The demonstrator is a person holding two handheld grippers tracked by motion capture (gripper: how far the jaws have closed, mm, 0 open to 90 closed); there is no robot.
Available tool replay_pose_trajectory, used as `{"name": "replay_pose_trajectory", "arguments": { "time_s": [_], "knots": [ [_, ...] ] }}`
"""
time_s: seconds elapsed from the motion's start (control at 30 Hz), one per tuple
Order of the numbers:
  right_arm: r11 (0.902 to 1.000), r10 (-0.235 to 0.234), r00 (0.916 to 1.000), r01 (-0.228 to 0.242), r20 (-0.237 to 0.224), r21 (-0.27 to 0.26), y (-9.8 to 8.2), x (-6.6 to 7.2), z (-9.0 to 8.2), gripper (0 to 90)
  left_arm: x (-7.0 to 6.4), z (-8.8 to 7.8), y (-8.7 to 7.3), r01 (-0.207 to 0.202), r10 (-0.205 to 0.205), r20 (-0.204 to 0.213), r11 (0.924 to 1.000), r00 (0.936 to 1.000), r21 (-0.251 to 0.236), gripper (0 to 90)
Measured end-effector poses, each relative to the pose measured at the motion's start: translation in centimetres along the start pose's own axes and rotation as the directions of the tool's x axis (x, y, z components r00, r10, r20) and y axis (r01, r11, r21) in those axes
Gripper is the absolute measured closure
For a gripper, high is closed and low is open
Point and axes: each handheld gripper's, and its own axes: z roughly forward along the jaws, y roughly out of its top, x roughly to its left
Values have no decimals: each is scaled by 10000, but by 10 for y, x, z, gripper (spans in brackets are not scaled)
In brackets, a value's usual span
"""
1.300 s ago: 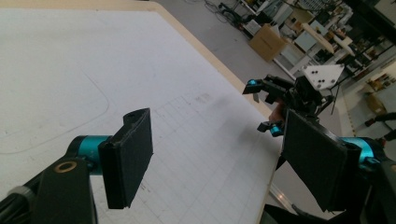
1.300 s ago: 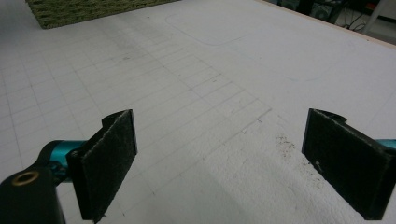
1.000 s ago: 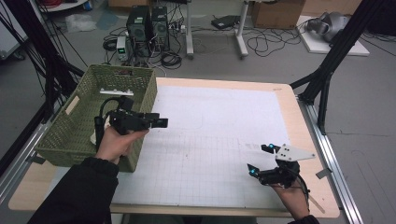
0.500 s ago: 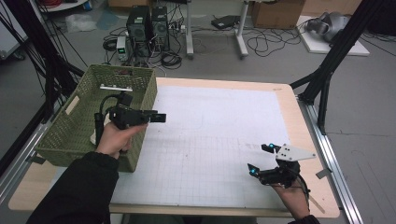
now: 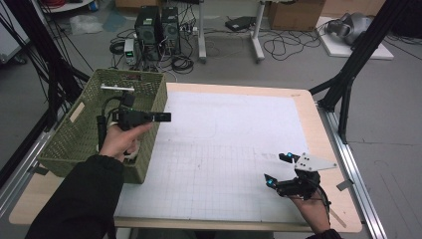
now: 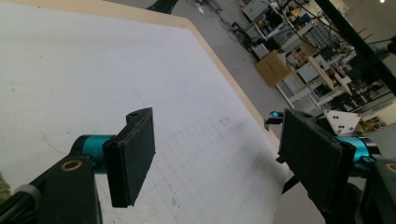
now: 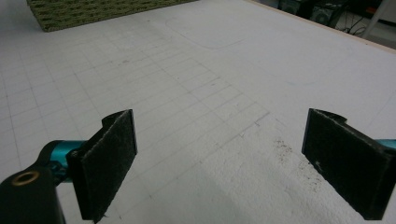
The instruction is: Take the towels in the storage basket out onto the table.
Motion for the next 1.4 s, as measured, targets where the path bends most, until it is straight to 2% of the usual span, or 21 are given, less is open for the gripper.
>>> {"name": "replay_pose_trajectory", "arguments": {
  "time_s": [0.27, 0.63, 0.7, 0.73, 0.8, 0.83, 0.9, 0.93, 0.97, 1.0, 1.03, 1.07, 1.1, 1.17, 1.2, 1.23, 1.27, 1.3, 1.33, 1.37, 1.4],
  "knots": [
    [10000, -16, 10000, 16, -22, -42, 0, -1, 0, 95, 12, -9, 4, 266, -270, -276, 9996, 9993, -125, 272],
    [10000, -12, 10000, 12, -41, 15, -1, -1, 1, 95, 33, -35, 7, 530, -582, -1166, 9975, 9915, -467, 276],
    [10000, -41, 10000, 41, -28, 33, -1, -2, 1, 95, 37, -42, 7, 394, -460, -1706, 9984, 9843, -417, 280],
    [10000, -58, 10000, 58, -27, 34, -1, -2, 1, 95, 37, -42, 7, 394, -460, -1706, 9984, 9843, -417, 280],
    [10000, -16, 10000, 17, -54, 66, -1, -1, 1, 95, 42, -49, 7, 342, -421, -2142, 9986, 9759, -404, 280],
    [10000, -27, 10000, 28, -45, 52, -1, -1, 1, 95, 42, -49, 7, 342, -421, -2142, 9986, 9759, -404, 280],
    [10000, -7, 10000, 7, -64, 63, -1, -1, 1, 95, 43, -52, 7, 232, -333, -2464, 9988, 9686, -436, 280],
    [10000, -58, 10000, 59, -46, 52, -1, -2, 1, 95, 45, -54, 7, 150, -248, -2626, 9991, 9646, -390, 280],
    [10000, -34, 10000, 35, -56, 73, -1, -2, 2, 95, 46, -57, 7, -21, -50, -3156, 9997, 9489, -223, 284],
    [10000, -25, 10000, 26, -66, 83, -1, -2, 2, 95, 46, -57, 7, -21, -50, -3156, 9997, 9489, -223, 290],
    [10000, -29, 10000, 30, -64, 74, -1, -2, 2, 95, 46, -58, 7, -176, 118, -3435, 9997, 9391, -138, 293],
    [9999, -35, 10000, 36, -70, 97, -1, -1, 1, 95, 47, -60, 8, -356, 322, -3844, 9994, 9226, -17, 294],
    [10000, -39, 10000, 40, -63, 83, -1, -1, 1, 95, 47, -60, 8, -356, 322, -3844, 9994, 9226, -17, 294],
    [10000, -16, 10000, 17, -75, 73, -1, -1, 1, 95, 48, -61, 9, -579, 687, -4461, 9976, 8924, 377, 294],
    [10000, -16, 10000, 17, -75, 73, -1, -1, 1, 95, 48, -61, 9, -579, 687, -4461, 9976, 8924, 377, 295],
    [9999, -25, 10000, 26, -76, 98, -1, -1, 1, 95, 50, -61, 9, -680, 890, -4838, 9958, 8706, 609, 295],
    [9999, -34, 10000, 35, -75, 94, -1, -1, 1, 95, 51, -61, 9, -707, 927, -4984, 9955, 8620, 628, 294],
    [9999, -51, 10000, 51, -69, 92, -1, -2, 1, 95, 51, -61, 9, -707, 927, -4984, 9955, 8620, 628, 294],
    [10000, -34, 10000, 34, -65, 82, -1, -2, 1, 95, 52, -60, 9, -784, 1095, -5248, 9936, 8441, 812, 295],
    [10000, -39, 10000, 39, -64, 72, -2, -2, 1, 95, 52, -60, 9, -784, 1095, -5248, 9936, 8441, 812, 295],
    [10000, -42, 10000, 42, -62, 73, -2, -2, 1, 95, 53, -59, 9, -807, 1225, -5349, 9916, 8360, 1011, 294]
  ]
}}
